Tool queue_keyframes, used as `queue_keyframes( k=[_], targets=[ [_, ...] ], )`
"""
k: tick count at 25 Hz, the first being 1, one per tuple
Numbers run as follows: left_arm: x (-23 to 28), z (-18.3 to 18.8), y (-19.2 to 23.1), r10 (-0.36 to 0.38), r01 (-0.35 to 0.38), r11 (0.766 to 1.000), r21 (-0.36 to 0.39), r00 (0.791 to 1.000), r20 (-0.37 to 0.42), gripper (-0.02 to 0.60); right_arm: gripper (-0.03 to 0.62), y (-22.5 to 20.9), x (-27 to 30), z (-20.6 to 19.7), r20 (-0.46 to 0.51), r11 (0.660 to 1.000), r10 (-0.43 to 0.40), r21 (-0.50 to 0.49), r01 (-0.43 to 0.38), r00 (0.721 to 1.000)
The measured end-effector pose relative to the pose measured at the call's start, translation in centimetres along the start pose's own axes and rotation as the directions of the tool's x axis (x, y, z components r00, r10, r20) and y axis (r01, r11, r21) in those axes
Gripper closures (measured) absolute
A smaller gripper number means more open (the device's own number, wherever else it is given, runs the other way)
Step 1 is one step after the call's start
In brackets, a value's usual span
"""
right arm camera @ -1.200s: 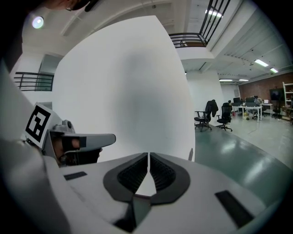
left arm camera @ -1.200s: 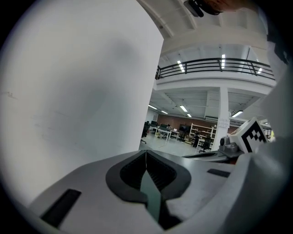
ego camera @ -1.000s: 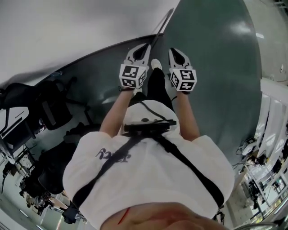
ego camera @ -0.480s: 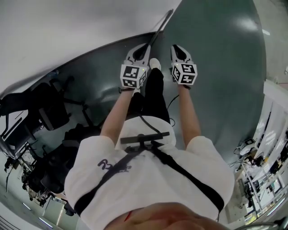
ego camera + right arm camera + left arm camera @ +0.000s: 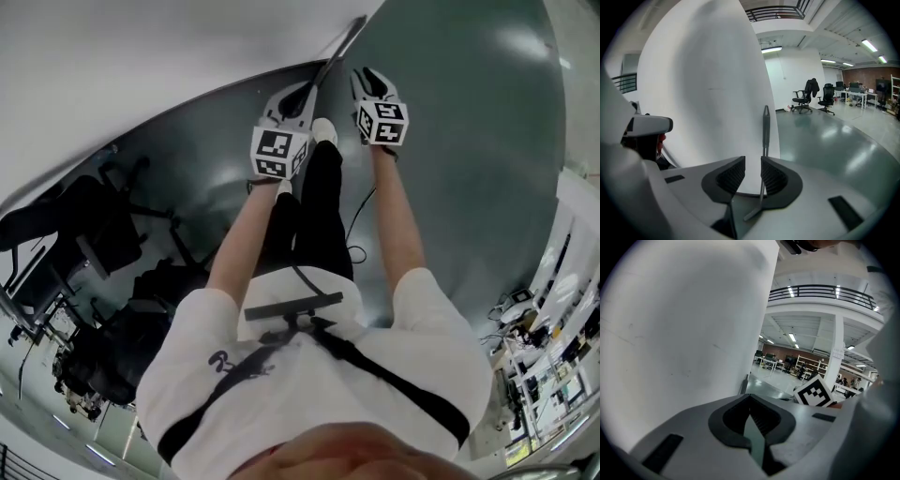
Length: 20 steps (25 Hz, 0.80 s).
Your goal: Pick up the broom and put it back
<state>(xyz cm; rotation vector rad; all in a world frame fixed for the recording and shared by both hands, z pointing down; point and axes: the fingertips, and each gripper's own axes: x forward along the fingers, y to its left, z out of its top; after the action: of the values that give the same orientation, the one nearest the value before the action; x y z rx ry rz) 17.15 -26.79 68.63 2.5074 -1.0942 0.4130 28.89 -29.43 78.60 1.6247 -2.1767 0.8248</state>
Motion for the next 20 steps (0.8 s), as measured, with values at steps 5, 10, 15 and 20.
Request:
queue_keyframes(
  k=[5,10,15,20],
  targets=[
    [1.6,-1.3,0.6,0.009,-0.009,1.000,-0.013,1.000,-0.010,0.569,0.444,-1.8,4.5,0.1,0.001,1.000,-0.004,0.008,0.004,1.000],
    [2.8,-2.8,2.1,0.021,-0.022,1.000,-0.021,1.000,-0.018,0.569,0.444,-2.8,9.2,-0.7,-0.007,0.999,0.018,0.029,-0.018,1.000],
    [3.3,-3.5,3.1,0.030,-0.030,0.999,-0.025,0.999,-0.014,0.569,0.444,-2.7,12.6,-1.6,-0.018,0.992,0.127,-0.018,-0.128,0.992],
    [3.1,-3.6,3.6,0.029,-0.029,0.999,-0.028,1.000,-0.013,0.569,0.445,-2.9,13.9,-1.1,-0.018,0.978,0.197,-0.063,-0.198,0.980]
  ],
)
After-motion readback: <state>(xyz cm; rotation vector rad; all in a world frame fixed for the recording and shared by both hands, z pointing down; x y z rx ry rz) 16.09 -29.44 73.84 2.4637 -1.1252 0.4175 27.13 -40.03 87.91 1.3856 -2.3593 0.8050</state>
